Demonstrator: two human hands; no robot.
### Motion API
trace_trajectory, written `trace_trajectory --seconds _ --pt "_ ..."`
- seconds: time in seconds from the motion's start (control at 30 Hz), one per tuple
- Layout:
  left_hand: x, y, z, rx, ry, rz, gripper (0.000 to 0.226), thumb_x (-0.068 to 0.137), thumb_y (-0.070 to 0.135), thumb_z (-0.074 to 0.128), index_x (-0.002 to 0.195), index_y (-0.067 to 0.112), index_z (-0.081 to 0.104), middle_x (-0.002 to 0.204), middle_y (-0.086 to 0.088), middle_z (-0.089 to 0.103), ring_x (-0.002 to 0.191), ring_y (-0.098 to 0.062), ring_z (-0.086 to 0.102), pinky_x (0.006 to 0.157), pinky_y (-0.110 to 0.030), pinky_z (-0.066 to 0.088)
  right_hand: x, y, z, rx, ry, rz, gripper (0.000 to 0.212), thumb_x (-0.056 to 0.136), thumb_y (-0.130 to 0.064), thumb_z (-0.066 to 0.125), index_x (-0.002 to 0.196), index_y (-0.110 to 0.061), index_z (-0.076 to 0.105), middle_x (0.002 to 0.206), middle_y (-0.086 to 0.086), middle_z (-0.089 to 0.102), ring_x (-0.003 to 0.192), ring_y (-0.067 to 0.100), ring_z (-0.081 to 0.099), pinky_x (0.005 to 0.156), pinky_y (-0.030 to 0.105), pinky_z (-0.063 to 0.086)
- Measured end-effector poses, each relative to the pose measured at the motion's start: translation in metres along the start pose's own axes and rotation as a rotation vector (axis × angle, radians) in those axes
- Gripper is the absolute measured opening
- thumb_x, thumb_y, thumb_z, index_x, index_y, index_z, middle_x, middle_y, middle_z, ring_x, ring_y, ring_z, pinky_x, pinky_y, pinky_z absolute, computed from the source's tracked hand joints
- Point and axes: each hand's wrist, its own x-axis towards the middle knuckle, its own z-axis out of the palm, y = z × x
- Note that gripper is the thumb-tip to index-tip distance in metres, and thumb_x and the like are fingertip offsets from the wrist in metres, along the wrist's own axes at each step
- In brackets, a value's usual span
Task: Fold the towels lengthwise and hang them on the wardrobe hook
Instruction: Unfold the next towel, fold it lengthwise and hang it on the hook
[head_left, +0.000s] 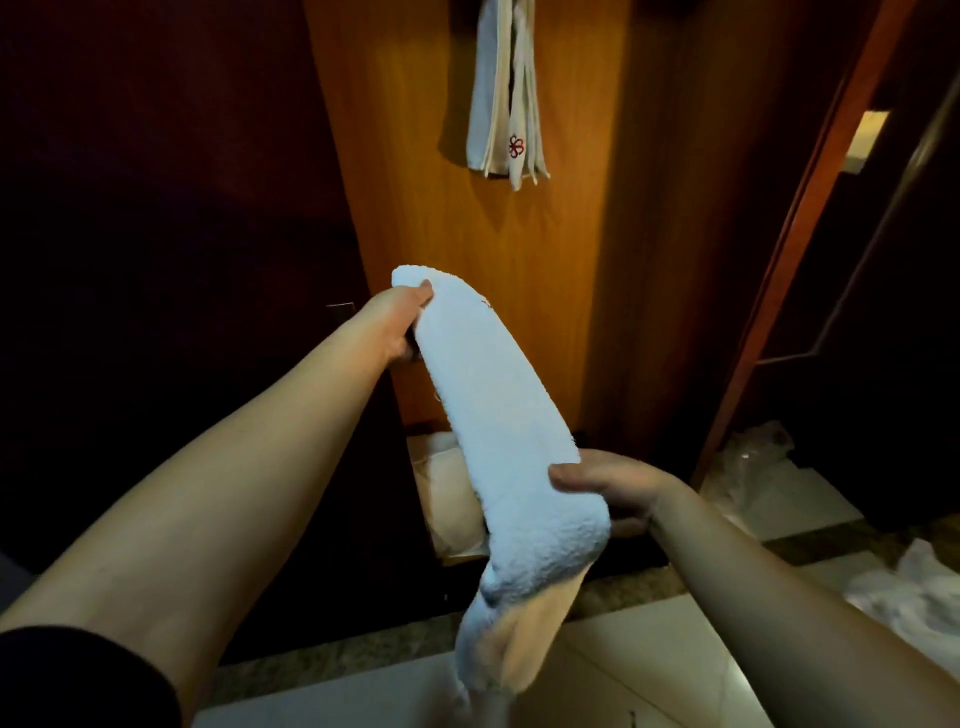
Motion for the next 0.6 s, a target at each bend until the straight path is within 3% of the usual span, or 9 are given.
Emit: trace_trajectory --seconds 0.13,0.23,0.33,0.5,0.6 --pt "0.011 -0.006 0.0 0.005 0.006 -0.046 0.034 0.097 0.03 0.062 0.119 0.01 0.044 0.113 -0.012 0.07 0.101 -0.028 0.07 0.097 -0.05 0.053 -0.005 -0.003 -0.001 0.0 -0.11 0.049 0.068 0.049 -0.03 0.099 0.109 -0.01 0.075 0.115 0.011 0.072 0.107 0.024 0.069 0.09 0.035 0.056" --pt "0.021 -0.008 -0.002 0.001 0.039 -0.059 0.034 0.097 0.03 0.063 0.118 0.01 0.044 0.111 -0.011 0.071 0.098 -0.026 0.071 0.095 -0.047 0.055 -0.005 -0.002 -0.003 0.026 -0.103 0.058 0.071 0.056 -0.031 0.096 0.117 -0.007 0.069 0.121 0.013 0.07 0.112 0.026 0.067 0.092 0.036 0.054" --pt "0.036 -0.02 -0.004 0.015 0.021 -0.1 0.033 0.098 0.031 0.061 0.118 0.01 0.044 0.112 -0.011 0.071 0.099 -0.026 0.071 0.094 -0.046 0.055 -0.008 -0.002 -0.003 0.089 -0.111 0.042 0.06 0.059 -0.034 0.095 0.109 -0.007 0.076 0.115 0.012 0.072 0.107 0.023 0.069 0.088 0.032 0.055" --pt "0.05 -0.045 -0.002 0.113 0.02 -0.189 0.028 0.1 0.035 0.057 0.106 0.007 0.057 0.114 -0.004 0.069 0.106 -0.02 0.067 0.1 -0.034 0.051 -0.008 -0.008 -0.003 0.124 -0.099 0.014 0.058 0.063 -0.035 0.093 0.111 -0.008 0.076 0.117 0.012 0.072 0.109 0.024 0.068 0.095 0.036 0.054" --pt "0.057 -0.064 -0.006 0.138 -0.07 -0.187 0.032 0.106 0.035 0.044 0.115 0.009 0.06 0.119 -0.01 0.069 0.105 -0.024 0.067 0.088 -0.036 0.055 -0.015 -0.025 0.008 0.152 -0.001 -0.027 0.056 0.065 -0.031 0.093 0.108 -0.001 0.074 0.105 0.015 0.075 0.095 0.023 0.074 0.078 0.032 0.059"
